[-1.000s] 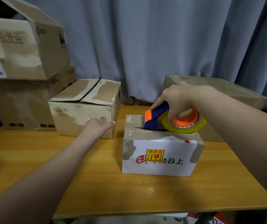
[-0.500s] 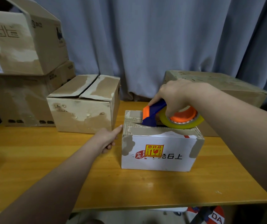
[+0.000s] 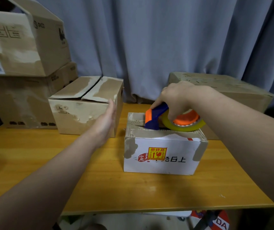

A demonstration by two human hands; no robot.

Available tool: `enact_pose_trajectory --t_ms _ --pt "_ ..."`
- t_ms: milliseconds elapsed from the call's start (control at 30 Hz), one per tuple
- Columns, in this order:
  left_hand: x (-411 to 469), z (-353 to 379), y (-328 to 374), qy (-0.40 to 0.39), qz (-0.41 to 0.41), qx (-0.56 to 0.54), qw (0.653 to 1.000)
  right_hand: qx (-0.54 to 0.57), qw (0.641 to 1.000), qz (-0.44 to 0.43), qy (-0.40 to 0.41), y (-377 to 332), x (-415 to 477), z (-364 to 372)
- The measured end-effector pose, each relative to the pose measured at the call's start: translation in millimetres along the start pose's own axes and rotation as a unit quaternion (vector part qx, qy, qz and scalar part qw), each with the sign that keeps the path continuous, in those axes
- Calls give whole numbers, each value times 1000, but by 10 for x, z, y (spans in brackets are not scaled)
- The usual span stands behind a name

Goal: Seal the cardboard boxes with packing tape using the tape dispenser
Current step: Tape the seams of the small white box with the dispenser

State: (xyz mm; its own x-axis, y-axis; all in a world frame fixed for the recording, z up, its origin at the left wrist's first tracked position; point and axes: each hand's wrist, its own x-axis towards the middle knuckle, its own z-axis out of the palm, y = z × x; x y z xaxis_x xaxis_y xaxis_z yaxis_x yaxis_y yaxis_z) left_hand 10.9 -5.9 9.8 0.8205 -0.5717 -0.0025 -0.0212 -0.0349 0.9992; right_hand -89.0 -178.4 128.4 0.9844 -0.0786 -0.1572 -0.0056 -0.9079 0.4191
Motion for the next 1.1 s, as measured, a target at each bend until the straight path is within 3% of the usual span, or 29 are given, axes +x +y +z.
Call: enact_pose_trajectory --t_ms 67,167,267,333,367,400,500,533,633,767,833,1100 --pt "-87 207 -28 -91 -48 -137 985 -11 1000 -1 7 -6 -10 7" --pt "-137 329 -327 -126 -91 -159 975 -16 1000 -3 9 2 -20 30" --pt "-122 269 -382 -125 -109 -82 983 -15 1000 -4 7 15 -22 31" --pt "-38 192 -191 -91 -63 84 990 -10 1000 -5 2 28 -17 24" --pt "-10 191 -35 -103 -11 203 974 -9 1000 -5 1 36 -17 23" --pt "23 197 121 -148 38 329 932 -10 1000 -4 1 43 -17 20" --pt "188 205 376 -269 52 587 762 -1 1000 2 -6 92 -20 3" --pt "238 230 405 -282 34 617 734 10 1000 -2 -11 119 -24 -9" --pt "331 308 431 -301 1 644 703 33 999 -12 -22 242 -33 -61" --pt "358 305 372 -268 46 667 694 83 996 -2 -37 398 -36 -77" --pt "367 273 312 -256 74 650 711 143 989 1 -47 420 -25 -43" --pt "431 29 257 -267 99 576 766 178 984 4 -15 423 -115 -78"
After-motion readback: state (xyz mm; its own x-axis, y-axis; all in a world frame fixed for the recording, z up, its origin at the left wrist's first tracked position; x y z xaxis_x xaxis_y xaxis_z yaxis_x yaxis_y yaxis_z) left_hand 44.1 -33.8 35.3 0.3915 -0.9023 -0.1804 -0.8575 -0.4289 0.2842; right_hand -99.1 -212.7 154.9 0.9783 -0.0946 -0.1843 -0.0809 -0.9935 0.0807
